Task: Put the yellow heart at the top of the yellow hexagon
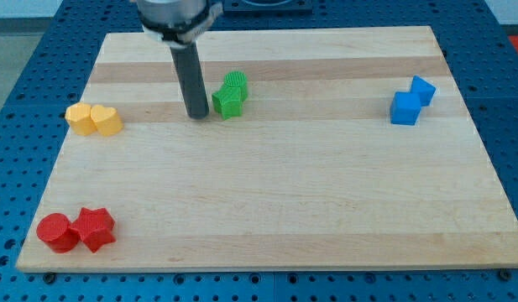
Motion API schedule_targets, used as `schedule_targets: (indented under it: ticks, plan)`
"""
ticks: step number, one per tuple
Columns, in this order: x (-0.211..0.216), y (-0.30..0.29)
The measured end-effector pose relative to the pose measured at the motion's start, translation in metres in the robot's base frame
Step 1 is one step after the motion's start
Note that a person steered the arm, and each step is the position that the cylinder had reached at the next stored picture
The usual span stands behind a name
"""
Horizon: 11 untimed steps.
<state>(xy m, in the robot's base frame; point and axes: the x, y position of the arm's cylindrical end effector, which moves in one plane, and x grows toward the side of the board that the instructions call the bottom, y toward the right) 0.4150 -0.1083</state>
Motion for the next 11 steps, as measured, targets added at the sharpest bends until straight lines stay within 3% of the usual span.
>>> schedule_targets:
  ticks: [1, 2, 4, 6, 9, 11]
  plan:
    - [0.06, -0.02]
    - [0.065, -0.069]
    - [0.02, -0.122]
    - [-0.016, -0.122]
    - [-0.025, -0.133]
    - [-0.089, -0.14]
